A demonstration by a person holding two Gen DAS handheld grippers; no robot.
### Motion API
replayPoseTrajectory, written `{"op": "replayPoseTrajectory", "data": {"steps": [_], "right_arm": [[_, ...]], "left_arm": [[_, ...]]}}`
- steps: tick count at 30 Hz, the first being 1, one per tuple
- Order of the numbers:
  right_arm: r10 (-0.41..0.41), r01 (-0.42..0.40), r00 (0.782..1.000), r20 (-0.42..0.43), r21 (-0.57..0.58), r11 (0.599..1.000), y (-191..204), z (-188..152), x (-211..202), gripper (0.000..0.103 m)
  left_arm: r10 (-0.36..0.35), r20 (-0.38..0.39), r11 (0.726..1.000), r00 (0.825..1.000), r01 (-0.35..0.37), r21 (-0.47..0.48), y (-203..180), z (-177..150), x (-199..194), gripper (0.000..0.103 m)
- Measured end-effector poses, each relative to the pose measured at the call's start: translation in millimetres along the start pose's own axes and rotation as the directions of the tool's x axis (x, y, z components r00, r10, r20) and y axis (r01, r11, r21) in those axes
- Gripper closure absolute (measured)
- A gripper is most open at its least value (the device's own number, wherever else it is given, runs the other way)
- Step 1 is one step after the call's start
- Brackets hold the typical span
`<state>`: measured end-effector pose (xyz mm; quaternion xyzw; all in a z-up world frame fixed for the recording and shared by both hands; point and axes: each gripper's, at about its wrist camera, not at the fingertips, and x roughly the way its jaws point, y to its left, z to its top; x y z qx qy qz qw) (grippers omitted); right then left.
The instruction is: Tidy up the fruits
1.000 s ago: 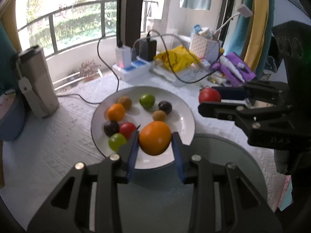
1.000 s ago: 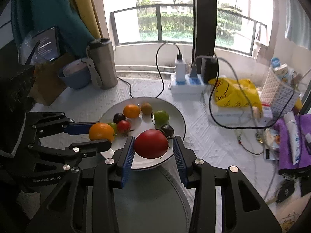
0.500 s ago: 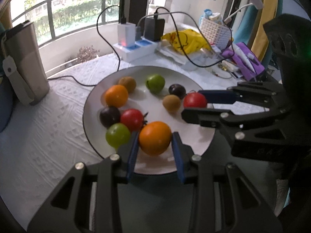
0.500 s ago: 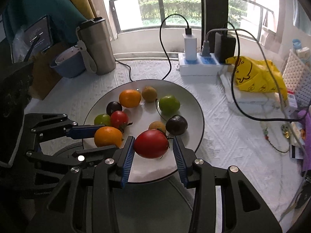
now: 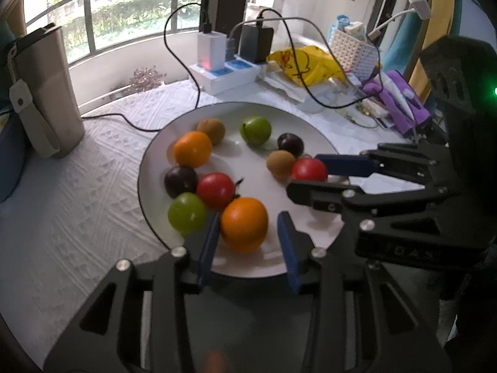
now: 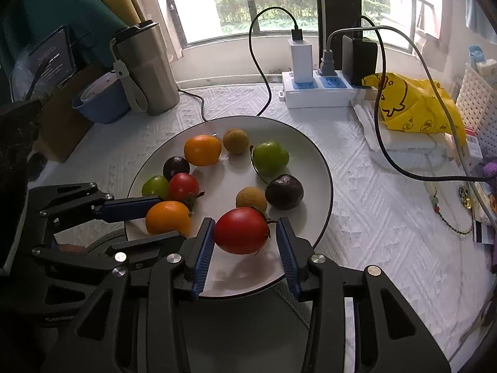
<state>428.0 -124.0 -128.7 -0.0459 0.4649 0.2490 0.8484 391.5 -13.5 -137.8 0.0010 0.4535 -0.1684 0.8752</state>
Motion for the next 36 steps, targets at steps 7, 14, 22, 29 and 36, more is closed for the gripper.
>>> {"op": "replayPoseTrajectory", "data": {"steps": [7, 14, 22, 29, 36], "right_arm": [[-0.006, 0.006, 1.000, 0.022, 0.021, 1.000, 0, 1, -11, 0.036], [-0.021, 0.019, 0.997, 0.072, 0.034, 0.999, 4, -3, -35, 0.031], [-0.050, 0.047, 0.992, 0.119, 0.032, 0.998, 15, -10, -68, 0.031], [-0.073, 0.071, 0.984, 0.163, 0.018, 0.997, 33, -22, -97, 0.031], [-0.094, 0.096, 0.972, 0.216, 0.003, 0.995, 53, -36, -132, 0.031]], "left_arm": [[-0.010, 0.027, 0.999, 1.000, 0.009, 0.034, -8, -3, -16, 0.062], [0.008, 0.057, 0.999, 0.998, -0.011, 0.045, -14, -7, -36, 0.062], [0.027, 0.101, 0.998, 0.995, -0.032, 0.054, -23, -19, -68, 0.061], [0.094, 0.187, 0.995, 0.978, -0.101, 0.028, -26, -32, -108, 0.061], [0.133, 0.271, 0.990, 0.953, -0.138, 0.000, -30, -51, -151, 0.060]]}}
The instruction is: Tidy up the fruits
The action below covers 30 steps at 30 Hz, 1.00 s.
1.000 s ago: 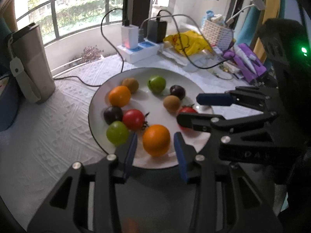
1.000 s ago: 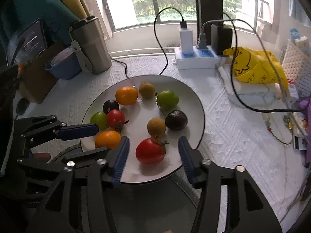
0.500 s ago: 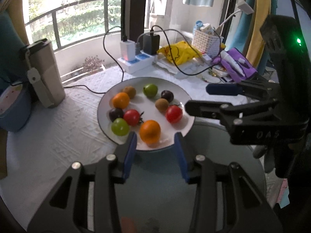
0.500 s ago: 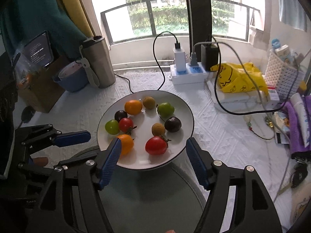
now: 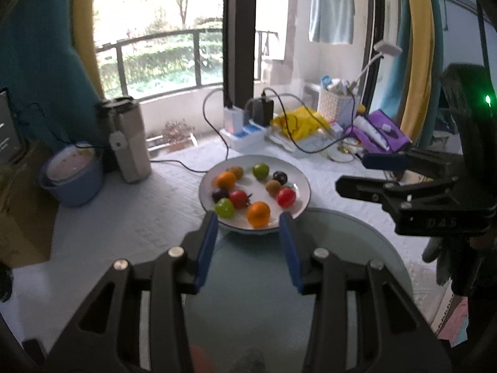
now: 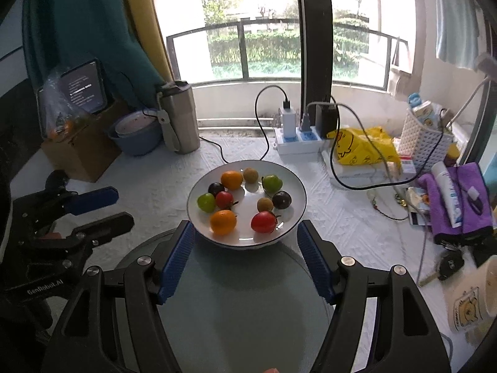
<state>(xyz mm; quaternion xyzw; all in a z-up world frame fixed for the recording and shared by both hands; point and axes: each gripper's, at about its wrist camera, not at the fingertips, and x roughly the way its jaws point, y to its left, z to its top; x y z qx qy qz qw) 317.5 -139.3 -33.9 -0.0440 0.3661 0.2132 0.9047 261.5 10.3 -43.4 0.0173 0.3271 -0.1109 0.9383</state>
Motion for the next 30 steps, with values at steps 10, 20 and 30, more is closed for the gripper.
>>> {"op": "replayPoseTrajectory", "data": {"steps": [10, 20, 30], "right_arm": [[-0.043, 0.045, 0.995, 0.087, -0.022, 0.999, 22, -13, -56, 0.031], [-0.080, 0.086, 0.979, 0.186, -0.022, 0.996, 42, -28, -109, 0.031], [-0.124, 0.145, 0.951, 0.283, -0.055, 0.988, 66, -46, -158, 0.031]], "left_arm": [[0.035, 0.119, 0.999, 0.992, -0.030, -0.041, -1, -8, -61, 0.058], [0.057, 0.233, 0.995, 0.971, -0.037, -0.087, -10, -23, -113, 0.058], [0.129, 0.374, 0.990, 0.918, -0.100, -0.097, -30, -38, -167, 0.026]]}}
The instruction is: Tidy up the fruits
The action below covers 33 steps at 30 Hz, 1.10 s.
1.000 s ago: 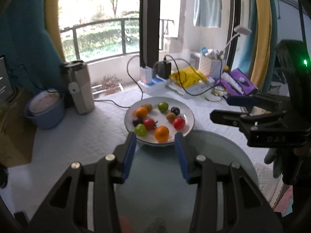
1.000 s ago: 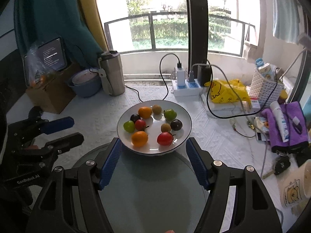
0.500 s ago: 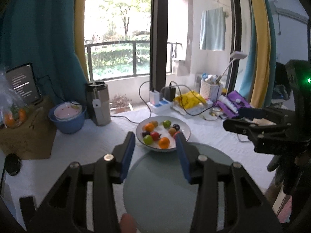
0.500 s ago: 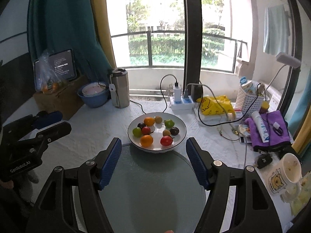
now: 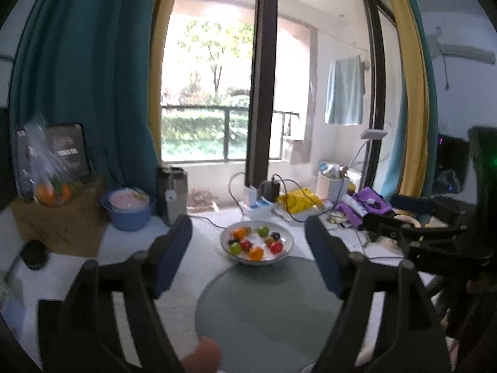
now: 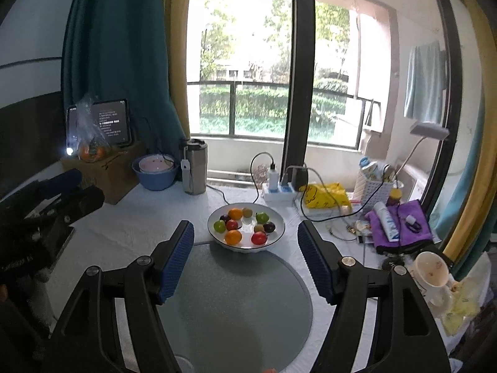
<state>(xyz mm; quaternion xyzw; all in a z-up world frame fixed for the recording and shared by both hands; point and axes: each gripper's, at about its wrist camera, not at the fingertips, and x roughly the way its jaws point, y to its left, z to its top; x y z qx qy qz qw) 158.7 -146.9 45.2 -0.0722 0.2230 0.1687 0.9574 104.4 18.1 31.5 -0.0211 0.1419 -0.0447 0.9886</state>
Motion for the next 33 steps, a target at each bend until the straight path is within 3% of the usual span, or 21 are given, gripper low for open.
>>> {"op": "replayPoseTrajectory", "data": {"steps": [7, 15, 33], "right_arm": [[-0.041, 0.042, 0.996, 0.079, -0.008, 0.999, 5, 4, -40, 0.025], [-0.092, 0.091, 0.984, 0.154, 0.008, 0.996, 6, 8, -74, 0.022], [-0.119, 0.116, 0.958, 0.262, 0.027, 0.993, 12, 17, -107, 0.022]], "left_arm": [[0.000, 0.056, 1.000, 0.998, 0.000, -0.003, -10, 5, -27, 0.018], [-0.016, 0.122, 0.999, 0.992, 0.013, 0.029, -21, 14, -47, 0.017], [-0.021, 0.226, 0.999, 0.974, 0.013, 0.037, -25, 35, -92, 0.017]]}}
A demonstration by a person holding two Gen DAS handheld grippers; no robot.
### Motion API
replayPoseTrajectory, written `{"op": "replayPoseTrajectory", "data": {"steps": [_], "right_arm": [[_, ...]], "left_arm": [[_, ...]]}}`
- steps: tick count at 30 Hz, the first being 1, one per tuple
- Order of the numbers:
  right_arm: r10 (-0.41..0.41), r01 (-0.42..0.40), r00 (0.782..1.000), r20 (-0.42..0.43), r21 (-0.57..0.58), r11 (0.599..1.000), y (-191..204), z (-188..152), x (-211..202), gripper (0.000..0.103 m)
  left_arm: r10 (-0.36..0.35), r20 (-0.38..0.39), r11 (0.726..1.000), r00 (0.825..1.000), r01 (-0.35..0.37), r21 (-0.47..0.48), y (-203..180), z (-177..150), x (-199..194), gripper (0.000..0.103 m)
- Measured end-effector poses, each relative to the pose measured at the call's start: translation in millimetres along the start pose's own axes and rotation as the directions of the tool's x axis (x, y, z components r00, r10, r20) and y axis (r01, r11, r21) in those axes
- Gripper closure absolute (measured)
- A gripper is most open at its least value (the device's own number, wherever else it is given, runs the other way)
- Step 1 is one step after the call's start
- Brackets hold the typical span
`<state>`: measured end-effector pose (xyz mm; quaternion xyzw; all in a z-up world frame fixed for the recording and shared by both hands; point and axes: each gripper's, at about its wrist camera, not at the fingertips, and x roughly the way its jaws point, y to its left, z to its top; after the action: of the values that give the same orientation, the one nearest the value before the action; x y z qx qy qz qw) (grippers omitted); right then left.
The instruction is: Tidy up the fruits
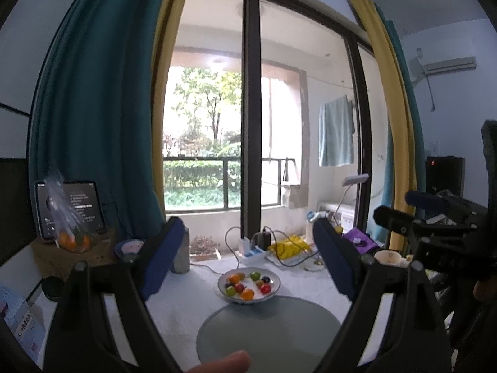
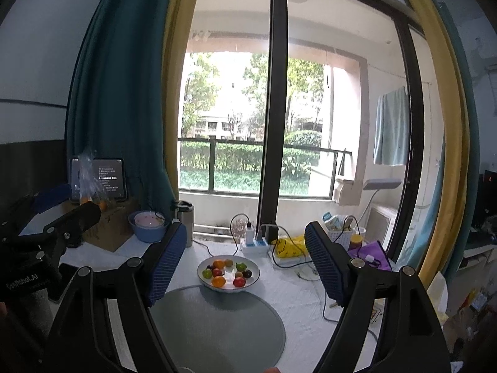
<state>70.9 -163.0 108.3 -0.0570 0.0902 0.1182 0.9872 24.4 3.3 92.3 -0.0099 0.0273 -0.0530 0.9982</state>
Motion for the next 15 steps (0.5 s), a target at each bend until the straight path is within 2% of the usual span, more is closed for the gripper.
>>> {"op": "replayPoseTrajectory", "data": {"steps": [15], "right_arm": [[-0.014, 0.013, 0.999, 0.030, 0.004, 1.000, -2, -1, -9, 0.022]], "left_arm": [[-0.021, 0.035, 1.000, 0.999, 0.021, 0.021, -9, 11, -13, 0.017]]}}
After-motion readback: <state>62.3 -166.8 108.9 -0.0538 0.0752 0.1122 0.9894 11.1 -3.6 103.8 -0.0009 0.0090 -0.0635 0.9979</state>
